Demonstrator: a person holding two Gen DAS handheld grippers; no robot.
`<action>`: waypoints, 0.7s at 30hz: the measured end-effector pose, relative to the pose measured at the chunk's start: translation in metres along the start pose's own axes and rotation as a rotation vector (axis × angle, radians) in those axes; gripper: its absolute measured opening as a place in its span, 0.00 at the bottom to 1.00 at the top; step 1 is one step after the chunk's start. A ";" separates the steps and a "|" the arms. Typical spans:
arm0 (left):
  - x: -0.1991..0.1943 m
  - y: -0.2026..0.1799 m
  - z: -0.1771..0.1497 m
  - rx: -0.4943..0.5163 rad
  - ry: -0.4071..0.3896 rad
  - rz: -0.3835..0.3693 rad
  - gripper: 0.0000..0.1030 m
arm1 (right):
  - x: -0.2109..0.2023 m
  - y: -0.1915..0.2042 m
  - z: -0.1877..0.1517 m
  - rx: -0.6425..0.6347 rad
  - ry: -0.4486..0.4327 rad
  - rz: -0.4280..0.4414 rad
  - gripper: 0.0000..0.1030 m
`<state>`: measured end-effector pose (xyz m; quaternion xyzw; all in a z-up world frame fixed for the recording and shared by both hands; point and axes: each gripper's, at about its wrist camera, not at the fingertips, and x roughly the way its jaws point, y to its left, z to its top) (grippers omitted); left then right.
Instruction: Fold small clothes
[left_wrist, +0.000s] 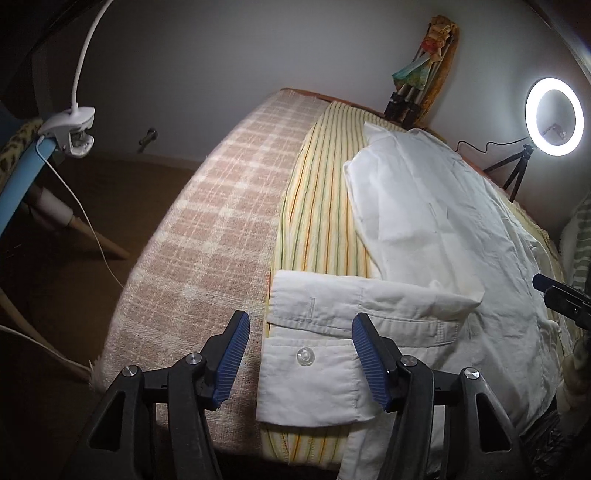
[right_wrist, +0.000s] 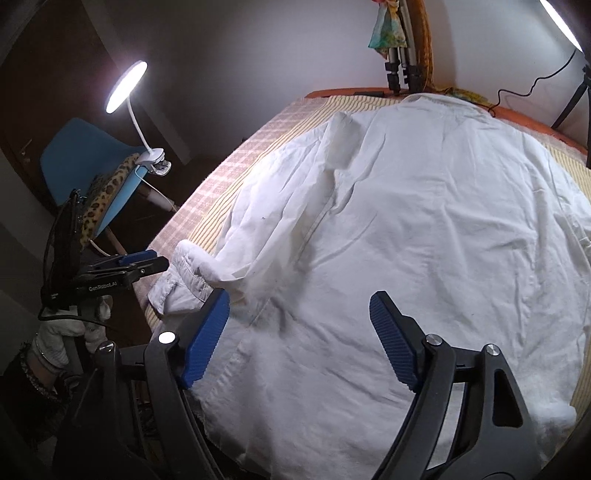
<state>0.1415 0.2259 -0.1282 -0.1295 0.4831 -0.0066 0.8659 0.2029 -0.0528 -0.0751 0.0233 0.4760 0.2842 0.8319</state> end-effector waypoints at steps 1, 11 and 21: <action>0.004 0.000 -0.001 0.002 0.004 0.001 0.52 | 0.003 0.000 0.000 0.007 0.008 0.005 0.80; -0.019 -0.010 -0.012 0.061 -0.062 -0.037 0.00 | 0.011 0.001 0.001 0.014 0.026 0.017 0.80; -0.025 -0.008 0.000 0.032 -0.078 -0.014 0.55 | 0.008 -0.007 0.000 0.078 0.024 0.043 0.80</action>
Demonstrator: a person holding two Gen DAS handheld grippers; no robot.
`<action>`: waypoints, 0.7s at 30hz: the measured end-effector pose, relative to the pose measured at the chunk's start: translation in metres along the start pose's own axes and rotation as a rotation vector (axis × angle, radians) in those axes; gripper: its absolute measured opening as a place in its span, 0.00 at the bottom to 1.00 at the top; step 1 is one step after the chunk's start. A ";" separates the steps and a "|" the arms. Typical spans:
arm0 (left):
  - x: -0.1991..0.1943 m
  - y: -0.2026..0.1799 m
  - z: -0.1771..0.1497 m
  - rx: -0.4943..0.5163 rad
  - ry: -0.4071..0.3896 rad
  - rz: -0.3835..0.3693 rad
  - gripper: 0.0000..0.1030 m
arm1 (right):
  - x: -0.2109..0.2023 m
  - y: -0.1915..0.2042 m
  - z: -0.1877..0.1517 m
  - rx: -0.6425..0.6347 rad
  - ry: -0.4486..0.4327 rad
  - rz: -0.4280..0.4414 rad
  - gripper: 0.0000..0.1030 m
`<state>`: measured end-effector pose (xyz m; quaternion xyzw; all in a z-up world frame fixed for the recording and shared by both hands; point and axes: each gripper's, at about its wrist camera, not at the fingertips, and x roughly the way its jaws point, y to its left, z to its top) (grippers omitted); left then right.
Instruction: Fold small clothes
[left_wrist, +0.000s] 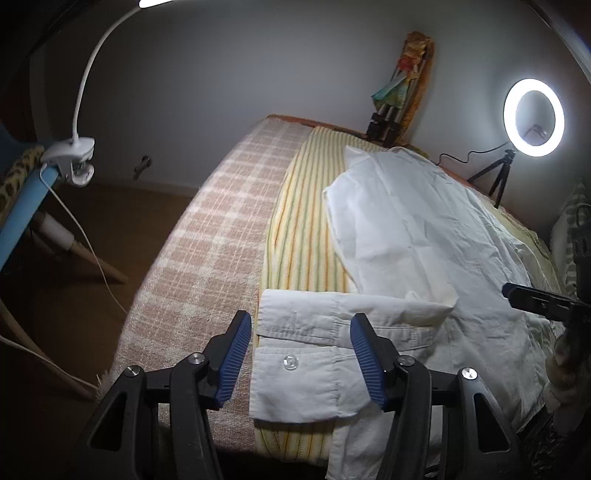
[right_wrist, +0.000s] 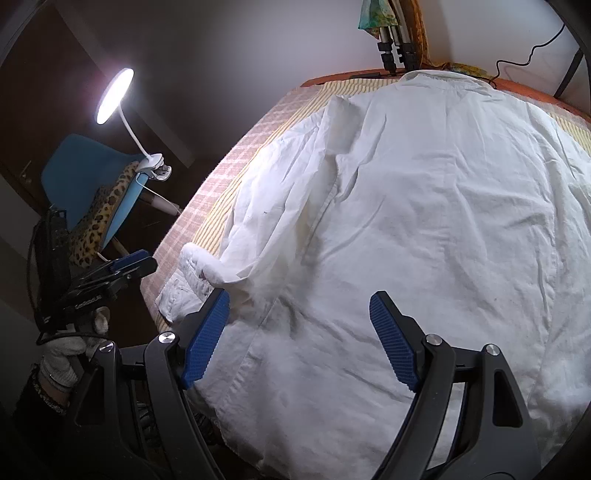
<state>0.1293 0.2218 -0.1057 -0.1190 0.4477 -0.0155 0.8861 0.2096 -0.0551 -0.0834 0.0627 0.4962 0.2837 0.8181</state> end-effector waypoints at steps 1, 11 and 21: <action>0.007 0.004 0.001 -0.007 0.017 0.011 0.55 | -0.001 0.001 -0.001 -0.007 -0.002 -0.003 0.80; 0.053 0.000 -0.001 0.060 0.094 0.045 0.28 | -0.002 0.001 0.001 -0.021 -0.010 -0.011 0.80; 0.011 -0.019 -0.006 0.165 -0.040 0.092 0.01 | -0.005 0.002 0.001 -0.038 -0.016 -0.020 0.80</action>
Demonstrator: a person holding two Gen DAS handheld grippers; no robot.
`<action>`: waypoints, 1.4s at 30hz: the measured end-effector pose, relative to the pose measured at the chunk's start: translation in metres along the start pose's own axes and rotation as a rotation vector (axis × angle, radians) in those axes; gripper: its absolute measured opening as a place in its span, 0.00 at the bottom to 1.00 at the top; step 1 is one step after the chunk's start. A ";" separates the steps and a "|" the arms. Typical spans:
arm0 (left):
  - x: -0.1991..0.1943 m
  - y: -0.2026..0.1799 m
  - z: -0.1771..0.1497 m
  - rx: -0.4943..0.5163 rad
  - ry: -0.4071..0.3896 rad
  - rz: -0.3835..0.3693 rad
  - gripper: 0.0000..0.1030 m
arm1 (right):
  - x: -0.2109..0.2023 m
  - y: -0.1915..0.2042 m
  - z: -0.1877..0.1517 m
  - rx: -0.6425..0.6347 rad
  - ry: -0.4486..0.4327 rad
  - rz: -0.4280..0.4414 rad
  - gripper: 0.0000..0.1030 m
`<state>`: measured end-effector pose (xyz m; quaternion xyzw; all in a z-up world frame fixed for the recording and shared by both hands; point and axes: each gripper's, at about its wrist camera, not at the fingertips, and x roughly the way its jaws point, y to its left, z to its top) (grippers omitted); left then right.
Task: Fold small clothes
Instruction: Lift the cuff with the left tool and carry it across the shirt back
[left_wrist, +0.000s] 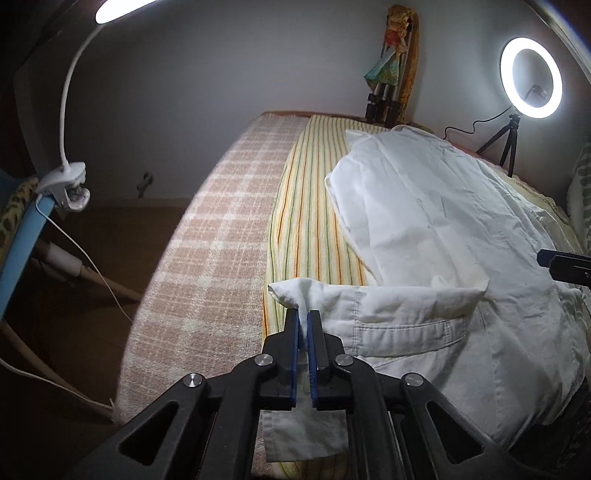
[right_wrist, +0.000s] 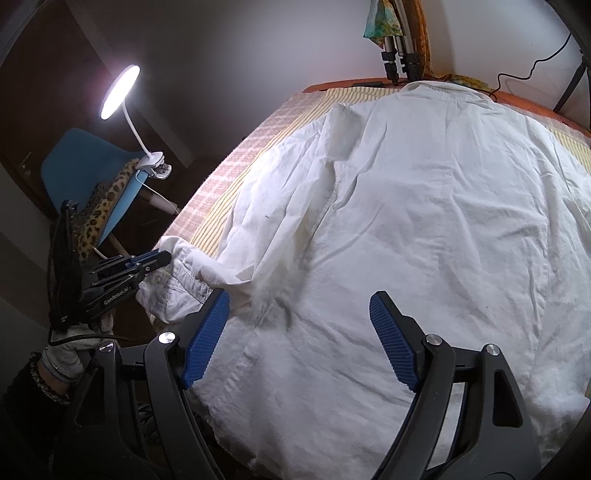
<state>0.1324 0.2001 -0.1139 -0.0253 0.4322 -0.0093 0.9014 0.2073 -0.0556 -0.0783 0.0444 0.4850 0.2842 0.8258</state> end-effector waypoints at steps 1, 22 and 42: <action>-0.010 -0.004 0.000 0.016 -0.024 0.000 0.01 | 0.000 0.000 0.000 0.001 0.001 0.001 0.80; -0.105 -0.098 -0.069 0.192 -0.012 -0.292 0.32 | -0.003 0.015 0.010 -0.052 0.015 0.010 0.80; -0.027 -0.048 -0.080 -0.115 0.128 -0.264 0.30 | 0.155 0.078 0.153 -0.114 0.182 -0.063 0.80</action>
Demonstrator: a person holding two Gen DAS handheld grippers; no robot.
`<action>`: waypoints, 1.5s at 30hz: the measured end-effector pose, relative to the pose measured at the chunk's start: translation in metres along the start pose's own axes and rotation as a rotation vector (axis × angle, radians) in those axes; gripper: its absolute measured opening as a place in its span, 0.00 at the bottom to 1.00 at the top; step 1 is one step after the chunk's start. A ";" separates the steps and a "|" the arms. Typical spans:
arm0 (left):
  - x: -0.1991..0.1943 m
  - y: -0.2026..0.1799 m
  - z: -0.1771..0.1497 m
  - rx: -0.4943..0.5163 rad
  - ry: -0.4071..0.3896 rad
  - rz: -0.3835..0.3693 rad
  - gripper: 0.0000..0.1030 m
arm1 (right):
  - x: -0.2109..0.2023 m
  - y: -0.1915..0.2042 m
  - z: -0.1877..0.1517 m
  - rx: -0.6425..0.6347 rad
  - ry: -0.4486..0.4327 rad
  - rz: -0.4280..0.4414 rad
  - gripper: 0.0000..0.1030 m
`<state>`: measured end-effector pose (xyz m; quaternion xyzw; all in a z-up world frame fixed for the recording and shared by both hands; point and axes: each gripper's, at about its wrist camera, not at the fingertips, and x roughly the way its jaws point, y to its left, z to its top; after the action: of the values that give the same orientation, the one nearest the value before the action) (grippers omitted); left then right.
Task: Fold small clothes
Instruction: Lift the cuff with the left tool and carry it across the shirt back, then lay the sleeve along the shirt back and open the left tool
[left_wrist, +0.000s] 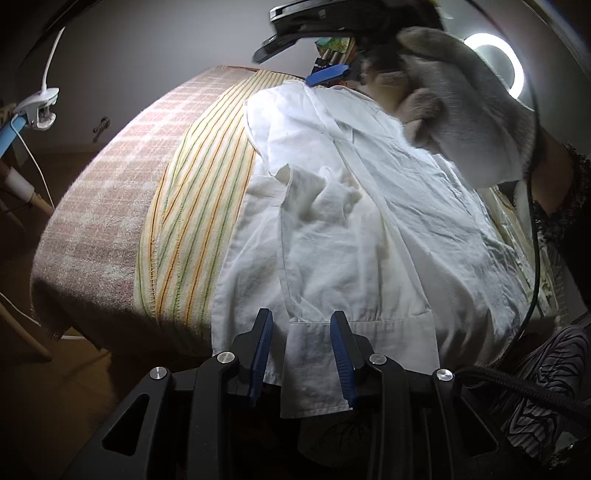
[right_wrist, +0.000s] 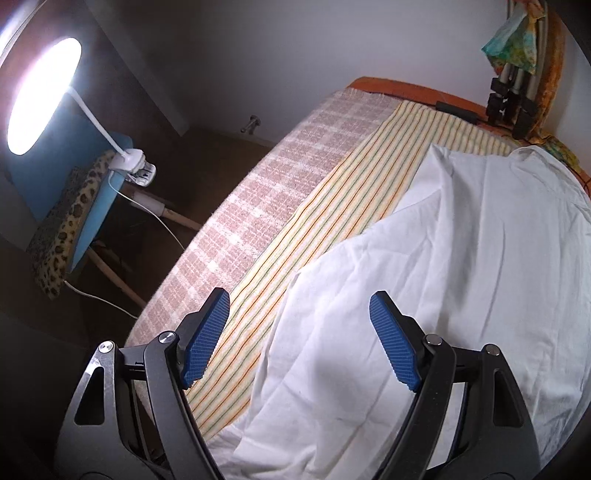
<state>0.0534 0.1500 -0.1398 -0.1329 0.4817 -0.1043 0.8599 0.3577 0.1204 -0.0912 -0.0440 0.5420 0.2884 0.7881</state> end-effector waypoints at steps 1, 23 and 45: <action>-0.001 0.003 0.000 -0.003 0.000 -0.005 0.29 | 0.011 0.004 0.002 -0.010 0.019 -0.011 0.80; -0.035 0.032 0.001 -0.039 -0.089 0.022 0.02 | 0.049 -0.013 0.018 -0.037 0.059 -0.210 0.10; -0.010 0.038 -0.018 -0.058 0.019 0.024 0.03 | 0.039 -0.024 0.014 -0.010 0.027 -0.137 0.10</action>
<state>0.0346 0.1865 -0.1532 -0.1511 0.4941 -0.0812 0.8523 0.3914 0.1216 -0.1254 -0.0886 0.5470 0.2358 0.7983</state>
